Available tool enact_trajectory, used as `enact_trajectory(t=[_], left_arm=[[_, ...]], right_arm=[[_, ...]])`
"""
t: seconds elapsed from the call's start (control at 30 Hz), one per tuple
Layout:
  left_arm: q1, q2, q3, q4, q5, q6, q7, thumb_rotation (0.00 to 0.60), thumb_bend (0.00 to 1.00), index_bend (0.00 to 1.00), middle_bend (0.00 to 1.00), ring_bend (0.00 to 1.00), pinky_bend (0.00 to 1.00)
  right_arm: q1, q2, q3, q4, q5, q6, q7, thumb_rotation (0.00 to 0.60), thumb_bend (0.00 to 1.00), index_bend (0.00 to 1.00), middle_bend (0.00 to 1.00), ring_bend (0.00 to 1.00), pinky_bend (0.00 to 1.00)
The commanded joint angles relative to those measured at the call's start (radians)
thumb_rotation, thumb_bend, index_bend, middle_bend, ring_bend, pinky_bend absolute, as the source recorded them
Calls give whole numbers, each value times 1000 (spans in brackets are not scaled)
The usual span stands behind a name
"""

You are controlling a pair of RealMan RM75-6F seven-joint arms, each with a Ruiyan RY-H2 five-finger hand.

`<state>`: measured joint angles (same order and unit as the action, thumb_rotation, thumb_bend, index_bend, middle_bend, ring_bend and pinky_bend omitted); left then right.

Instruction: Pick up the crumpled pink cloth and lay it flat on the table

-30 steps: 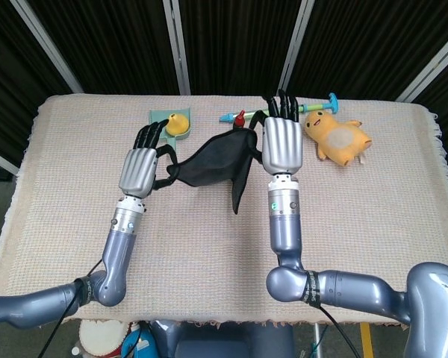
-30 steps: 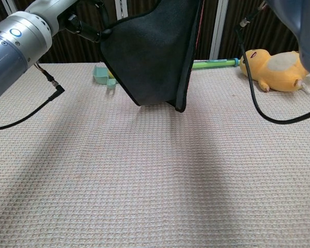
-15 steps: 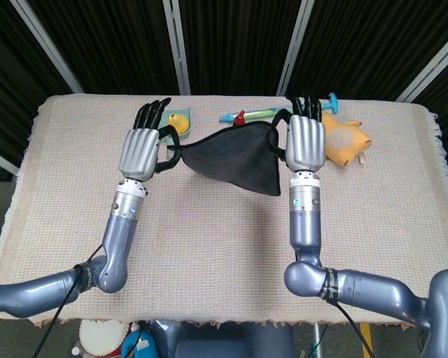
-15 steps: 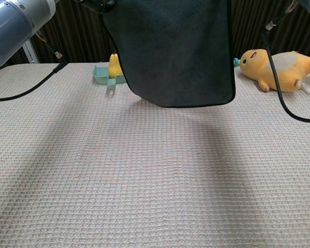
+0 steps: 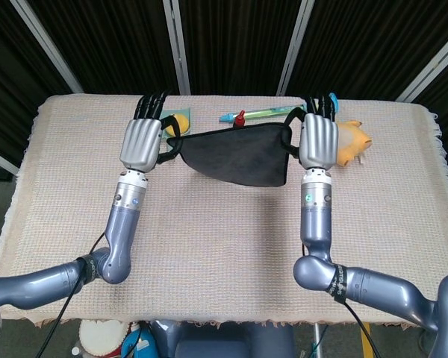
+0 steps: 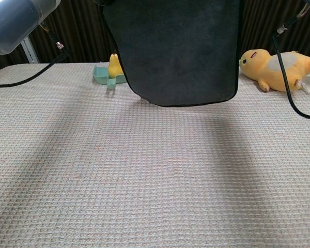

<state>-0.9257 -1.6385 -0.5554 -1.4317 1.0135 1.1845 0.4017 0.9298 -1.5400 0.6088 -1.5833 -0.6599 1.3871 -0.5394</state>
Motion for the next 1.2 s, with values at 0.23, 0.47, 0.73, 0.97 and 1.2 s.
enact_trajectory(t=[0.23,0.47,0.73,0.97,1.2], left_arm=[[-49,-23,-3,32,-25,-14,2,600,457,591,46,0,6],[-54,-44,31,16,-24,-3,3,600,457,591,47,0,6],[-12,-62,111,-56,4,38,-7,600,457,593,47,0,6],[40,-57,181,-129,47,78,-16,600,457,594,47,0,6],[84,-49,236,-200,90,117,-12,600,457,594,47,0,6]], right_arm=[[-3,-3,-2,41,-1,-26,36,600,531,610,201,0,0],[-24,9,-13,43,-3,-28,52,600,531,611,201,0,3],[-77,30,-53,-17,-17,-7,67,600,532,610,201,0,11],[-133,48,-125,-115,-72,25,70,600,531,610,201,0,11],[-181,55,-195,-208,-147,80,52,600,531,610,201,0,10]])
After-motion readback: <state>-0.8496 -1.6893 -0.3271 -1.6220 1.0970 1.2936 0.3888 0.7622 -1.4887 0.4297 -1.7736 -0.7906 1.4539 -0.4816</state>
